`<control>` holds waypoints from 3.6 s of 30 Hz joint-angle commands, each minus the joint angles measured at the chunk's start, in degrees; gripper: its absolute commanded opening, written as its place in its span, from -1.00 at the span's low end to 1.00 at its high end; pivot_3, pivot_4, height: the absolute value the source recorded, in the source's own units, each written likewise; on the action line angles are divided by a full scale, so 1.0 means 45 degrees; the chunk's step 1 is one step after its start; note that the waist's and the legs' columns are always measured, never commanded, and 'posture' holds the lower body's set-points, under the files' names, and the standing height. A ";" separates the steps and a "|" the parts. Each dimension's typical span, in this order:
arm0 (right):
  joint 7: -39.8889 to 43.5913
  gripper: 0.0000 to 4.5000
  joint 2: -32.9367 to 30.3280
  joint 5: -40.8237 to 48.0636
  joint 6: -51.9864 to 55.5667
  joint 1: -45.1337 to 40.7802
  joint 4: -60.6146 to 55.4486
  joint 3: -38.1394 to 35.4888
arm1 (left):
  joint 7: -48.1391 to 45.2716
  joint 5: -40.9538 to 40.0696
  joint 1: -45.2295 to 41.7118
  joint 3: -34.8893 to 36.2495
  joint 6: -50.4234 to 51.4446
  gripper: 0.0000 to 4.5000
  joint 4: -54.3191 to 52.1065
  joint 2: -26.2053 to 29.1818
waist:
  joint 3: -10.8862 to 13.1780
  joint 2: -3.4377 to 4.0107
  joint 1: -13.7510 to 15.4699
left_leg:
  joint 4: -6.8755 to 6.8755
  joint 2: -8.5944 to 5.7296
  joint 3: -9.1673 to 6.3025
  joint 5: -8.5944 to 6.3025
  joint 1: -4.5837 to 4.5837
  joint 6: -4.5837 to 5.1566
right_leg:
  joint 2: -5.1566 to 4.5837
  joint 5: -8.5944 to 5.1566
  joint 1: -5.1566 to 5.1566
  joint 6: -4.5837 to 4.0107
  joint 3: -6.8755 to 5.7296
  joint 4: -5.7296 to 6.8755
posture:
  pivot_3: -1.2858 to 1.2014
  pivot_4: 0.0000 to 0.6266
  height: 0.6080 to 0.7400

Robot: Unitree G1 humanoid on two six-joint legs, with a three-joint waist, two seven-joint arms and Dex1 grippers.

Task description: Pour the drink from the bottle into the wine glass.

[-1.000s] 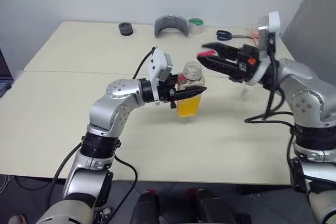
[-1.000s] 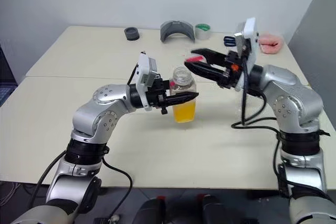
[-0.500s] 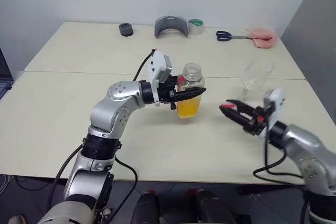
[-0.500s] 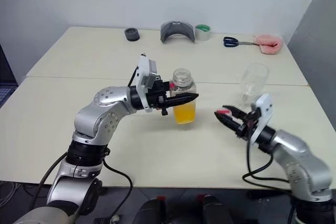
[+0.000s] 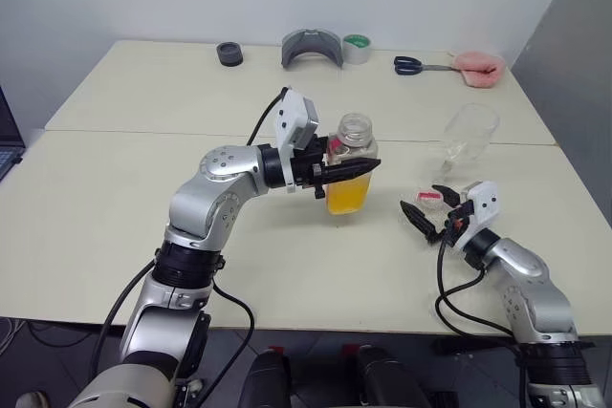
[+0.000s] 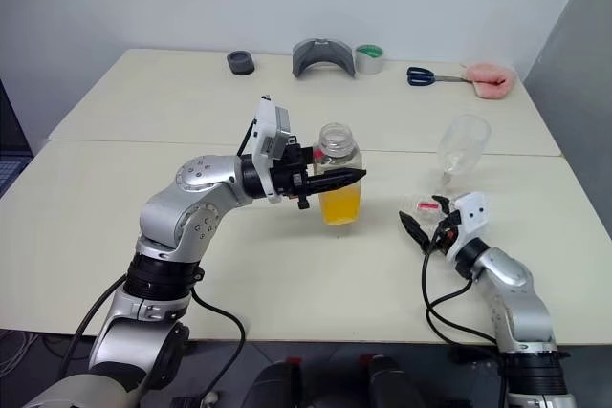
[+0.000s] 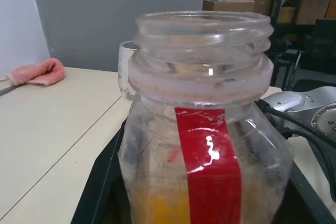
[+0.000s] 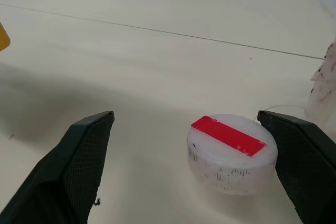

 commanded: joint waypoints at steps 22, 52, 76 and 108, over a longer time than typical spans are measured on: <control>0.5136 0.99 -0.3951 0.5984 0.4701 -0.4623 -0.3830 -0.0218 | 0.0419 0.0075 -0.0293 0.0742 -0.0420 -0.17 -0.0130 0.0553 | 0.0003 0.0003 -0.0001 | 0.0010 -0.0023 -0.0048 0.0000 -0.0002 0.0005 | -0.0005 0.0001 0.0033 0.0001 -0.0015 -0.0016 | 0.03 -0.52 1.00; 0.3231 0.99 -0.1514 0.4375 0.4274 -0.5725 -0.3569 0.1133 | 0.7009 0.3061 -0.0153 0.4859 -0.6593 -0.17 0.7791 0.1041 | 0.0002 0.0000 0.0129 | 0.0006 -0.0070 -0.0093 0.0003 -0.0039 0.0006 | -0.0072 0.0001 0.0017 -0.0003 -0.0080 -0.0007 | 0.03 -0.52 1.00; 0.3178 1.00 -0.1036 0.3497 0.3725 -0.5334 -0.3288 0.1534 | 0.8096 0.2924 0.2540 0.4806 -0.5093 0.99 0.4303 0.0641 | 0.0001 -0.0001 0.0090 | 0.0010 -0.0071 -0.0104 0.0008 -0.0028 0.0009 | -0.0077 0.0001 0.0017 -0.0003 -0.0093 0.0040 | 0.03 -0.52 1.00; -0.4450 1.00 0.0269 -0.1051 0.3789 0.0782 -0.4469 -0.0626 | 0.3137 -0.3687 0.7096 0.4298 0.3081 0.99 -0.7243 0.5127 | -0.0043 -0.0053 -0.0234 | -0.0015 -0.0076 -0.0101 0.0050 0.0043 0.0008 | -0.0070 -0.0072 0.0025 0.0032 -0.0070 0.0111 | 0.03 -0.52 1.00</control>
